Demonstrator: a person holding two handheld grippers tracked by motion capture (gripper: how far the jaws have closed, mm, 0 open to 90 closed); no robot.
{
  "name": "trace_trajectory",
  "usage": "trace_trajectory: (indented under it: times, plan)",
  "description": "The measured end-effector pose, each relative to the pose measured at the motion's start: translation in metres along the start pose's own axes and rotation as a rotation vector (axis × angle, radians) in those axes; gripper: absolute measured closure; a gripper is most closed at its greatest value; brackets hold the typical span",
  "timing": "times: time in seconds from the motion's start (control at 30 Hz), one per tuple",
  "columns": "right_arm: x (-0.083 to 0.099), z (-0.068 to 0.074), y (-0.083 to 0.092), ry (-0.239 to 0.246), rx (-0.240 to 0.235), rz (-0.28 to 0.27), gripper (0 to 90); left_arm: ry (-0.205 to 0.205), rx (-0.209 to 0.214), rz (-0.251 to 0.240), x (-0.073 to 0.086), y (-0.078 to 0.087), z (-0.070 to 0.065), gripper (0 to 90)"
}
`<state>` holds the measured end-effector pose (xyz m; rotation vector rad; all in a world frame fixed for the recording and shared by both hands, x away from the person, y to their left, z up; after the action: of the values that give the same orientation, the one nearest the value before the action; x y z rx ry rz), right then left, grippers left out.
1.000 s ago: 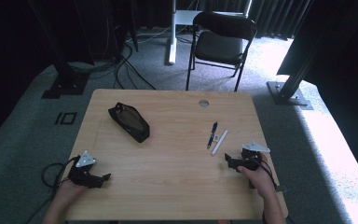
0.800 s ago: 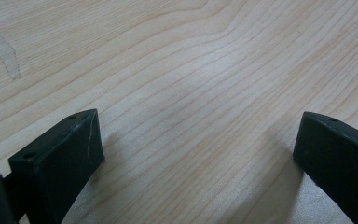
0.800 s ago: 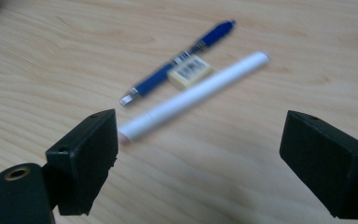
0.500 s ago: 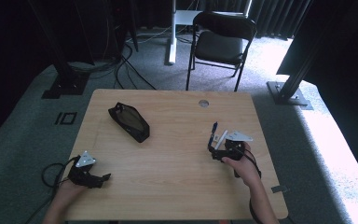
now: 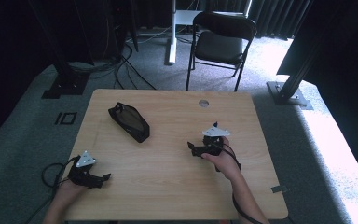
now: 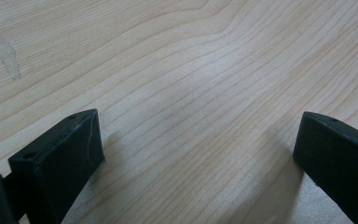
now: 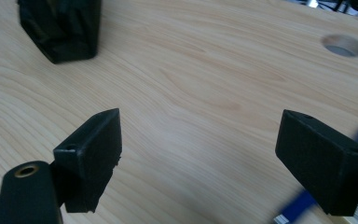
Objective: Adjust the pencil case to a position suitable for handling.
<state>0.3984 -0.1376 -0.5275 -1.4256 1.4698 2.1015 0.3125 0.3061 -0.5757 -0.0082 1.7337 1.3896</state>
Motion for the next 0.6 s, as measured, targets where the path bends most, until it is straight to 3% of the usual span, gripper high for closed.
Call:
trace_trajectory:
  times: [0.2, 0.6]
  plan:
    - [-0.016, 0.026, -0.017, 0.036, -0.047, -0.008, 14.6, 0.0, 0.0, 0.0, 0.0, 0.0, 0.0, 1.6]
    - [-0.032, 0.062, -0.043, 0.086, -0.118, -0.002, 14.8, 0.0, 0.0, 0.0, 0.0, 0.0, 0.0, 1.6]
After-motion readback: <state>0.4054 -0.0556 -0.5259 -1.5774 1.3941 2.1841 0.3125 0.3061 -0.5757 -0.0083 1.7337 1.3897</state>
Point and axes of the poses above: each handheld gripper's, and its own axes: y roughly backward along the jaws, x roughly out of its underside, z roughly to its left, the point moved 3 cm from there along -y, roughly forward along the jaws, and after that the axes turned 5 degrees about z, right-handed, at the moved point
